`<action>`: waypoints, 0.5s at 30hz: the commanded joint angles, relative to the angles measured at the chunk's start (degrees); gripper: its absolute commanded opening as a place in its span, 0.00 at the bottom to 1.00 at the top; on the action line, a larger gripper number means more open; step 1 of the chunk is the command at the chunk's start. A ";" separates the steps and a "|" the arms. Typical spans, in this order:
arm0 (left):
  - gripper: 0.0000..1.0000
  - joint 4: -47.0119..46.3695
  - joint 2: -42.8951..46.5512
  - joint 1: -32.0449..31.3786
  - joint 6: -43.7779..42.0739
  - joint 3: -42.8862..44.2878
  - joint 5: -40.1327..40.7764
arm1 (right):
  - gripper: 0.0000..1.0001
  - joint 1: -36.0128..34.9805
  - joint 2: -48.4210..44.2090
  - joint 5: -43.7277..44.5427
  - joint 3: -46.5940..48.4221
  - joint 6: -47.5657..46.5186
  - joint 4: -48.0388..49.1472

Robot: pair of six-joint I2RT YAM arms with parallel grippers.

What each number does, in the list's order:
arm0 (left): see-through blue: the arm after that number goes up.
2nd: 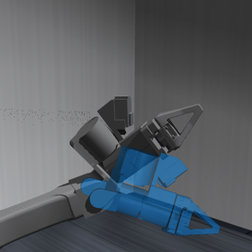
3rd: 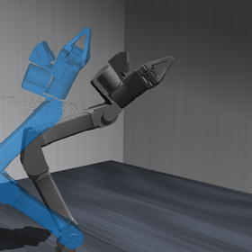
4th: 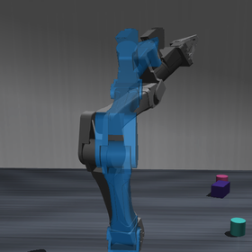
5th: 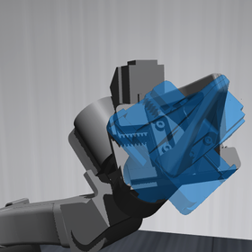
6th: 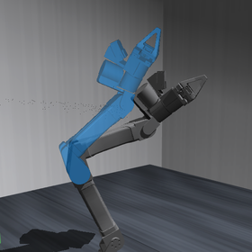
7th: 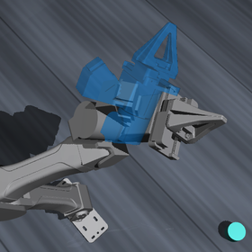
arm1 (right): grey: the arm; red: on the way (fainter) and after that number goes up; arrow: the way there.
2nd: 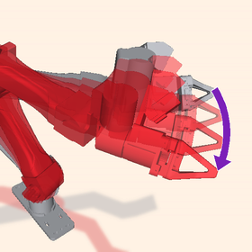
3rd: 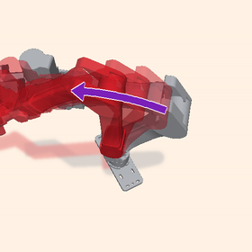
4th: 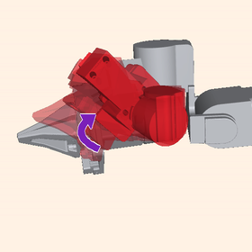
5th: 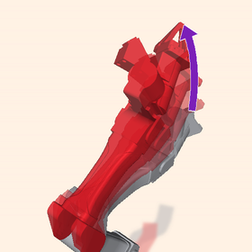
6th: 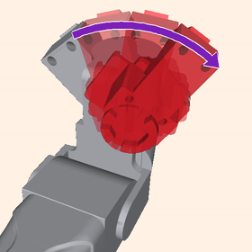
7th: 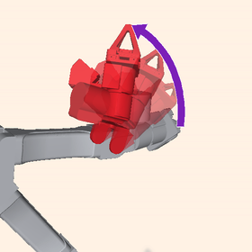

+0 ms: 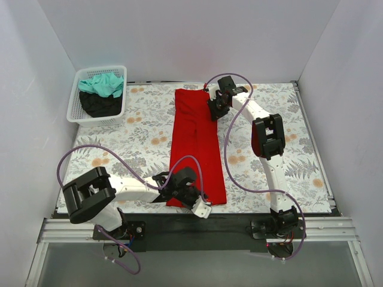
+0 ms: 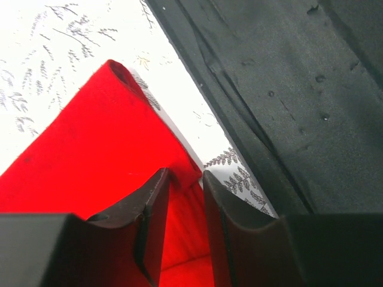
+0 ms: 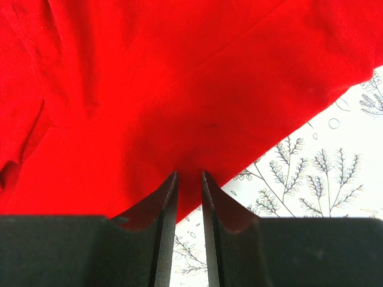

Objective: Fold and stack the t-shirts
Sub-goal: Fold the tshirt

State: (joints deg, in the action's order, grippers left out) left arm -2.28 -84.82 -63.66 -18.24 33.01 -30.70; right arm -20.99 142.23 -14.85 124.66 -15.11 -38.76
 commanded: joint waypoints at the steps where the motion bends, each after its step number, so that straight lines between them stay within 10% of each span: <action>1: 0.27 -1.14 -0.87 -0.41 -1.45 0.47 -0.94 | 0.28 -0.01 3.66 2.02 -2.84 -0.09 -0.44; 15: 0.02 -0.01 7.54 -0.41 1.01 0.56 -2.44 | 0.28 -0.01 4.54 3.87 -3.37 -0.71 -1.40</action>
State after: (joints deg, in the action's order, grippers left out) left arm -2.98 -82.28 -63.68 -17.96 33.06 -31.31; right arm -20.99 142.17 -14.68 123.96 -15.16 -37.54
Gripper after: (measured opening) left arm 0.034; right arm 0.282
